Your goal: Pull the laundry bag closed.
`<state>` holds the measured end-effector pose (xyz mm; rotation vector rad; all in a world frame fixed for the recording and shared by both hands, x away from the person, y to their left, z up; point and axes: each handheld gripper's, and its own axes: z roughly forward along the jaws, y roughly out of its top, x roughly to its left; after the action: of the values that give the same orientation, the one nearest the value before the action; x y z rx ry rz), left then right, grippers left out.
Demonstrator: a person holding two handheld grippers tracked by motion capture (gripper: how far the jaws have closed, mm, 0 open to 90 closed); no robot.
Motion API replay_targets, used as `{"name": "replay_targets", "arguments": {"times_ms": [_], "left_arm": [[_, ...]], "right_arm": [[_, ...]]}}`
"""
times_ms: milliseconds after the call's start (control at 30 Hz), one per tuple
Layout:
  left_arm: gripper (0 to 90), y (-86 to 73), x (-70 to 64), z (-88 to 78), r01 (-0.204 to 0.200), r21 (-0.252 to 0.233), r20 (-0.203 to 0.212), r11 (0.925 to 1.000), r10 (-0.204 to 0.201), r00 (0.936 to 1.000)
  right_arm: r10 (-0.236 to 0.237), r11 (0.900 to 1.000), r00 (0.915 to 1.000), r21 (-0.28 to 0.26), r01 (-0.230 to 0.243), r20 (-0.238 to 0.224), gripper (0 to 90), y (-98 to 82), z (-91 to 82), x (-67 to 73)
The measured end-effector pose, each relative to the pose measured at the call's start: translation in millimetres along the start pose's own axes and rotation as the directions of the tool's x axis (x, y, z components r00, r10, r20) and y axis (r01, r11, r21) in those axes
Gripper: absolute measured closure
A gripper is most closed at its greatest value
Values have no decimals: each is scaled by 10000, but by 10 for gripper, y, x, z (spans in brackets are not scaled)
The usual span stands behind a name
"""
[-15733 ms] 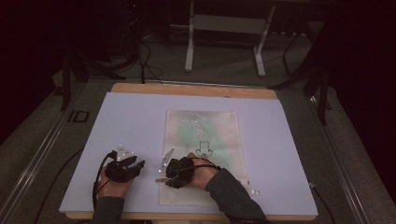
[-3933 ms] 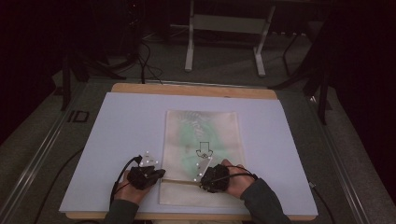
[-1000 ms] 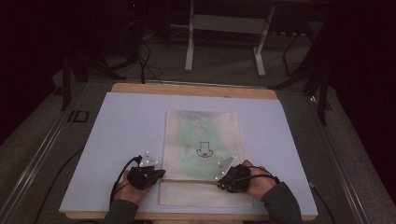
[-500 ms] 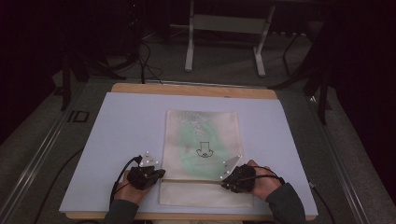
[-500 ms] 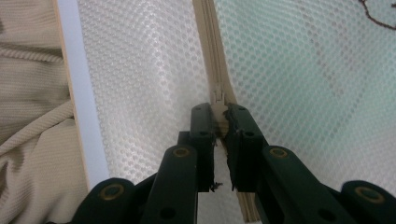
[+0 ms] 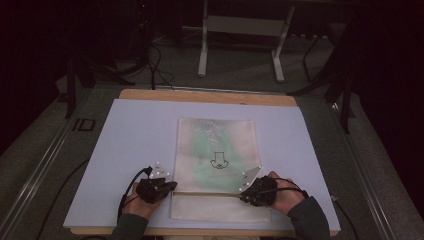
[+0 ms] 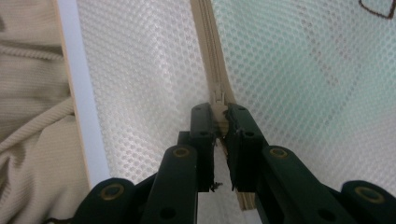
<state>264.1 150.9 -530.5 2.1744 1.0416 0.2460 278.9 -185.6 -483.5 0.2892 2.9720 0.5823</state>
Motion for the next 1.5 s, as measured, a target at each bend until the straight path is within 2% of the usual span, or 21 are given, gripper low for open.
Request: {"name": "replay_targets", "arguments": {"times_ms": [567, 633, 733, 900, 967, 1033, 1500], "left_arm": [[894, 1, 2, -1, -12, 28, 13, 10000, 12, 10000], [894, 1, 2, -1, -25, 30, 8, 10000, 25, 10000], [894, 2, 4, -2, -37, 46, 14, 10000, 37, 10000], [894, 2, 3, -1, -30, 41, 10, 10000, 30, 10000], [894, 2, 3, -2, -35, 55, 11, 10000, 35, 10000], [894, 2, 3, -2, -46, 53, 4, 10000, 46, 10000], [894, 4, 6, -3, -87, 62, 3, 9999, 87, 10000]], "right_arm": [[215, 9997, 9998, -127, -215, -18, 822, -108, -36, -28], [254, 9996, 9996, 87, -255, 75, 822, -120, -29, -32], [319, 9995, 9995, -41, -319, 58, 821, -156, -44, -38], [392, 9992, 9991, 80, -393, 164, 821, -201, -63, -55], [485, 9988, 9988, -22, -485, 119, 821, -223, -77, -59], [577, 9982, 9982, 125, -580, 189, 821, -244, -76, -64], [1118, 9934, 9928, 194, -1127, 430, 821, -443, -149, -109]]}}
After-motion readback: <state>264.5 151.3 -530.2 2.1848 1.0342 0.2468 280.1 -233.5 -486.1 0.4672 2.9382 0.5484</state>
